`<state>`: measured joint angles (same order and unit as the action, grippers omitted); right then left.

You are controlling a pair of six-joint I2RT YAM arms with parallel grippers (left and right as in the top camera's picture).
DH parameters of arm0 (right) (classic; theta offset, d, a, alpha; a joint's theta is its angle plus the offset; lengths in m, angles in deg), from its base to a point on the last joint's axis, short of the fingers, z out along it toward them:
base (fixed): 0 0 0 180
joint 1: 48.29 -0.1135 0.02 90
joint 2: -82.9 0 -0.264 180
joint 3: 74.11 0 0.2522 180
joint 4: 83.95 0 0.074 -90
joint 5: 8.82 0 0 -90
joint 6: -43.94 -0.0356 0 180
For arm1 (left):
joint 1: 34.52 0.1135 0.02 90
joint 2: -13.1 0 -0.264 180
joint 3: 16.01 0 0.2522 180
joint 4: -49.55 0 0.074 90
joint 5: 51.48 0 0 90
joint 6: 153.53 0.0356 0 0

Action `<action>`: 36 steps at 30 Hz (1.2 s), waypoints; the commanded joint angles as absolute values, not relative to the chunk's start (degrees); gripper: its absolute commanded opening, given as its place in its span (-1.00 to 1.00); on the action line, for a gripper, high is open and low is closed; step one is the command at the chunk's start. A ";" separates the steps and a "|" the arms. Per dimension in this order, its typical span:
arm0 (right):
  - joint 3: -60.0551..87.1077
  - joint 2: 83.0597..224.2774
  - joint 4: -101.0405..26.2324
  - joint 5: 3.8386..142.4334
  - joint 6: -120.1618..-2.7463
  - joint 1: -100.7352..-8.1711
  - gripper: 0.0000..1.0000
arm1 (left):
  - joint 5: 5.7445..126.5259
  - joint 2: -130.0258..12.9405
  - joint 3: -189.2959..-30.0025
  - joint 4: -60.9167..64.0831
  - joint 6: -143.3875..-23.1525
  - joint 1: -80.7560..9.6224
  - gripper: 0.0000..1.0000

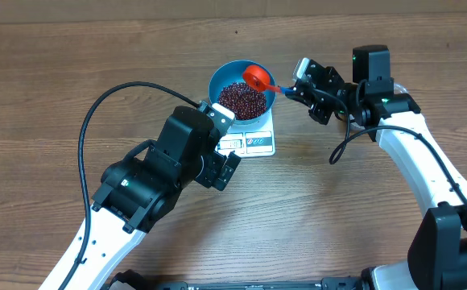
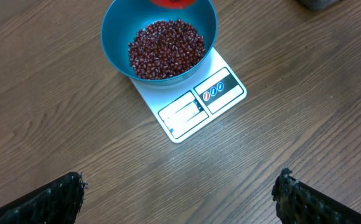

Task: Scoop item into bowl and weigh 150g on scale
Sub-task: 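Raise the scoop and pull it back right from the bowl, then carry the red scoop right and dip it into the bean tub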

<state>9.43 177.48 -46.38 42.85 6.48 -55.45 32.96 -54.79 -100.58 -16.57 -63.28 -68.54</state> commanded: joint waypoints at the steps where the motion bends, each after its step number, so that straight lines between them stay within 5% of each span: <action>1: 10.48 177.55 -47.91 44.03 8.34 -55.45 -0.92 | 33.66 -55.06 -100.43 -16.48 -62.41 -68.30 0.99; 13: 10.48 177.55 -47.43 44.06 24.79 -55.47 -0.92 | 33.68 -55.06 -100.40 -16.48 -62.41 -68.30 0.99; 20: 10.50 177.53 -47.40 44.06 24.90 -55.47 -0.93 | 33.68 -55.06 -100.43 -16.48 -62.41 -68.30 0.99; 29: 10.54 172.15 -47.40 47.97 13.93 -55.34 -0.93 | 33.68 -55.06 -100.43 -16.48 -62.41 -68.30 0.99; 36: 10.54 165.24 -46.59 70.57 -3.90 -55.29 -0.93 | 33.68 -55.06 -100.40 -16.48 -62.41 -68.30 0.99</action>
<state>9.43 169.15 -46.97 57.02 7.44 -55.45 32.96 -54.79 -100.58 -16.57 -63.28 -68.54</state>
